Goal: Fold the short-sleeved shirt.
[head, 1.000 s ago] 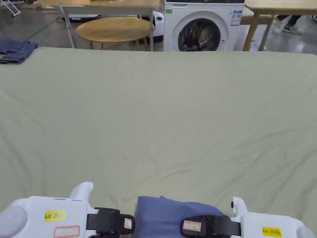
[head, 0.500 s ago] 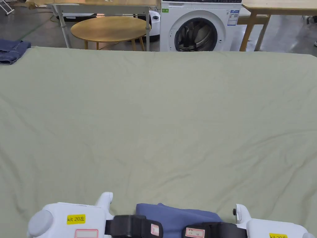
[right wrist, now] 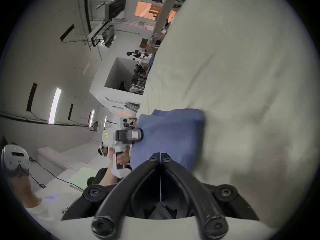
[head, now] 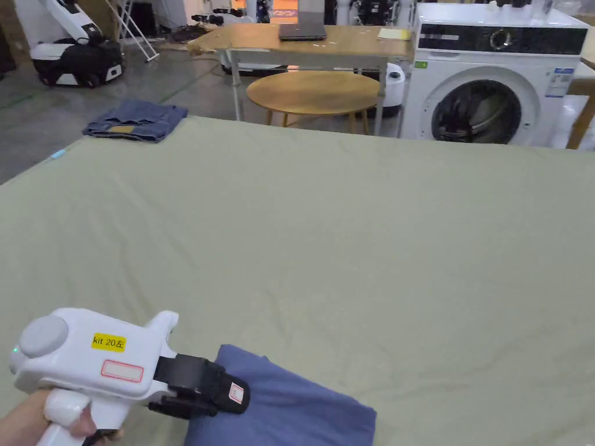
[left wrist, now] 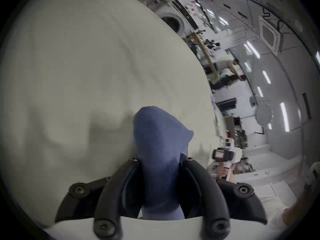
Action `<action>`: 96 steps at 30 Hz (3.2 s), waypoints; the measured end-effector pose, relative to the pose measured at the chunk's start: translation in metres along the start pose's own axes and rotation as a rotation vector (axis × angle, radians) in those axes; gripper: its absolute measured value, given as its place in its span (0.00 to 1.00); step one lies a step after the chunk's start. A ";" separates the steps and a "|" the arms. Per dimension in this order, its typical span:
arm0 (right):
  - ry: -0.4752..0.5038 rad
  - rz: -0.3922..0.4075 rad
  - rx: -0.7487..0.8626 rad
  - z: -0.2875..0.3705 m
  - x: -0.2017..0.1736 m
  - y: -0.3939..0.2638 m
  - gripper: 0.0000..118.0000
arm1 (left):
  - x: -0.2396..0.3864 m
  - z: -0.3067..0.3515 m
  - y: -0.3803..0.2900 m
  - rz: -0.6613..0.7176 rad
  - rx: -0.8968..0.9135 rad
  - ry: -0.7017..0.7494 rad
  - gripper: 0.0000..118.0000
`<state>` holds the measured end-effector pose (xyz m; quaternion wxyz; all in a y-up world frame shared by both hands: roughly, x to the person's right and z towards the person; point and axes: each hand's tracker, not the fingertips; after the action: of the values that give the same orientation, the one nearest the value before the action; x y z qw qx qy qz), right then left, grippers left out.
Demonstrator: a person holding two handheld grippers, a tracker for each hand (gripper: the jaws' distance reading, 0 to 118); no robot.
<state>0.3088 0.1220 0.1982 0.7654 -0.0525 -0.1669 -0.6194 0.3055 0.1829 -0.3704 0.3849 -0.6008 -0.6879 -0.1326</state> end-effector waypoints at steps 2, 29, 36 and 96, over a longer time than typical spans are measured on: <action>0.010 0.008 0.017 -0.003 -0.002 0.004 0.00 | -0.024 0.044 0.016 -0.002 0.021 0.075 0.23; -0.052 0.065 0.116 0.005 -0.026 0.011 0.00 | -0.077 0.185 0.085 -0.044 0.207 0.372 0.69; -0.145 0.249 0.234 0.061 -0.062 0.005 0.00 | -0.009 0.113 0.042 -0.078 0.407 0.260 0.01; -0.994 0.951 1.018 0.083 -0.226 0.009 1.00 | 0.354 -0.085 -0.081 -0.683 1.055 0.591 0.99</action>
<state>0.2617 0.3584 0.2045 0.7122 -0.0324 -0.7012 0.0127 0.2684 0.3656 -0.0472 0.7335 -0.0219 -0.6774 -0.0521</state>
